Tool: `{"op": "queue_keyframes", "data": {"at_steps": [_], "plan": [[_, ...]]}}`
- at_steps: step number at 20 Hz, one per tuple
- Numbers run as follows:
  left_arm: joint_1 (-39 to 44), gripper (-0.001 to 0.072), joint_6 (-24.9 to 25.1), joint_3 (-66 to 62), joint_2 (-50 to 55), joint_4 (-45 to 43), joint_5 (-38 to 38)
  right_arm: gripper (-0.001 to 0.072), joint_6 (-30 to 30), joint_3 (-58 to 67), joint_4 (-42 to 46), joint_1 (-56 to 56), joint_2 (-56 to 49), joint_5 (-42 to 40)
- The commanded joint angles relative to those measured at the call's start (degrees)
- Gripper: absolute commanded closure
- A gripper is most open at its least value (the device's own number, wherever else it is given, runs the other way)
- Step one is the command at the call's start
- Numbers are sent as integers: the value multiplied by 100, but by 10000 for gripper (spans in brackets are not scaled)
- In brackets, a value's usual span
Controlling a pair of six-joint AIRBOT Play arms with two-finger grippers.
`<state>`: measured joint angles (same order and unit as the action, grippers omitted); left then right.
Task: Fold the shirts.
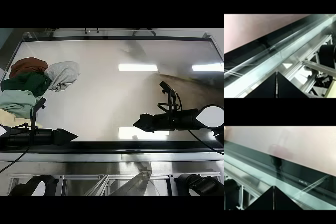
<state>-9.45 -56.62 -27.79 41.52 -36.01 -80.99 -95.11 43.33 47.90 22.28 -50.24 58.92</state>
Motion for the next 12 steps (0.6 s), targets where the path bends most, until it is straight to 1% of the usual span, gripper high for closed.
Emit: {"op": "queue_keyframes", "data": {"at_steps": [1, 12], "plan": [[2, 686, 0, 17, -4, 4, 9, 689, -7, -11, -11, 4, -7, -7], [2, 686, 2, 17, -4, 0, 4, 689, -4, -15, -17, 4, -50, 2]]}}
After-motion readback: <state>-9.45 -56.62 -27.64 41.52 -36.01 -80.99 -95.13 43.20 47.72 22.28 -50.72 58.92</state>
